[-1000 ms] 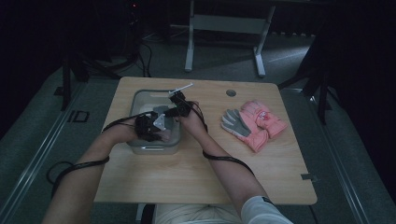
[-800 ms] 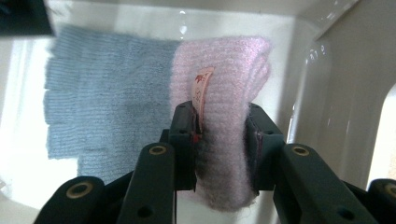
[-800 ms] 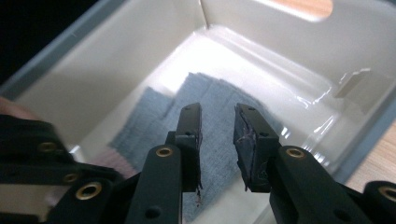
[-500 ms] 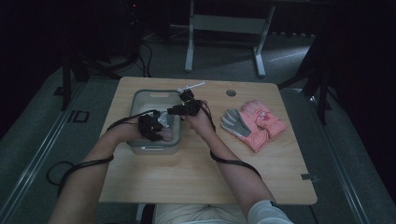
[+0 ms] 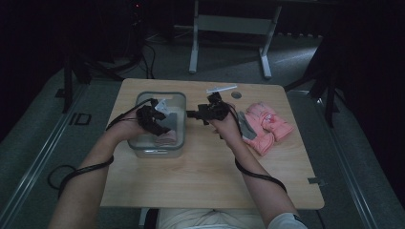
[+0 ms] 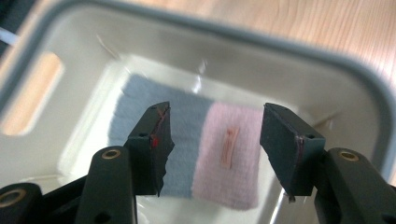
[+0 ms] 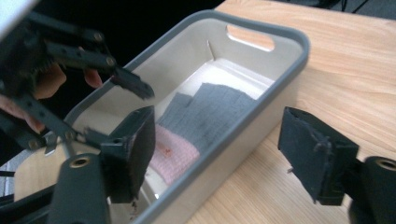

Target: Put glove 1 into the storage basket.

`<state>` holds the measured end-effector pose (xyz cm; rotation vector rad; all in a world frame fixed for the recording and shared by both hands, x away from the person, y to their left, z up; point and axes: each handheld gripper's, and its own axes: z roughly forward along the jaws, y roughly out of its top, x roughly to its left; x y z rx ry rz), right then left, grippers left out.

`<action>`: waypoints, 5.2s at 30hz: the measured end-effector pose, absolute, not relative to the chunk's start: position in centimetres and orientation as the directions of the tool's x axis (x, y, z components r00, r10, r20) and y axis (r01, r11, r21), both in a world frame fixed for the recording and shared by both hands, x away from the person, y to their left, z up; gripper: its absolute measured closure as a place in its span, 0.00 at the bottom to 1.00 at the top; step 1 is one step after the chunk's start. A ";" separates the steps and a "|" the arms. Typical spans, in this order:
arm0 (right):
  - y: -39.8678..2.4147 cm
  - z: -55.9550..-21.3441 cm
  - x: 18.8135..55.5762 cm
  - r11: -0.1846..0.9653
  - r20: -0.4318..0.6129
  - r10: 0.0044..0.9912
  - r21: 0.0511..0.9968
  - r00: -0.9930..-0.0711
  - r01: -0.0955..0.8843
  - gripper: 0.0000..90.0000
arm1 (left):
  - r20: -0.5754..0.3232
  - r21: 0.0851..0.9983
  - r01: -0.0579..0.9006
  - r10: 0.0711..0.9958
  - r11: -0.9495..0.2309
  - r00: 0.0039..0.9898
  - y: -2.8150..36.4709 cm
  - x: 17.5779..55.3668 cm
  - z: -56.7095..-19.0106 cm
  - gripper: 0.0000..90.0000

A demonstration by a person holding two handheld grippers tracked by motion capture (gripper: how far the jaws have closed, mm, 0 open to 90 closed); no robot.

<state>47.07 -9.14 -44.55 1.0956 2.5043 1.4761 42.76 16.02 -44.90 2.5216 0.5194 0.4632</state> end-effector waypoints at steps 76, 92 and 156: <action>-26.2 -52.4 48.7 0.649 -0.003 0.669 0.489 -0.743 0.583 0.89 | 0.092 0.689 0.211 0.373 -0.694 0.923 3.6 30.9 -56.0 0.00; -24.4 -44.9 42.3 0.481 0.028 0.714 0.706 -0.700 0.519 0.96 | 0.100 0.699 0.206 0.379 -0.685 0.920 3.8 31.0 -56.6 0.00; -31.8 -47.3 44.5 0.187 0.101 0.893 0.803 -0.439 0.566 0.65 | 0.087 0.723 0.161 0.321 -0.672 0.943 3.9 30.8 -56.9 0.00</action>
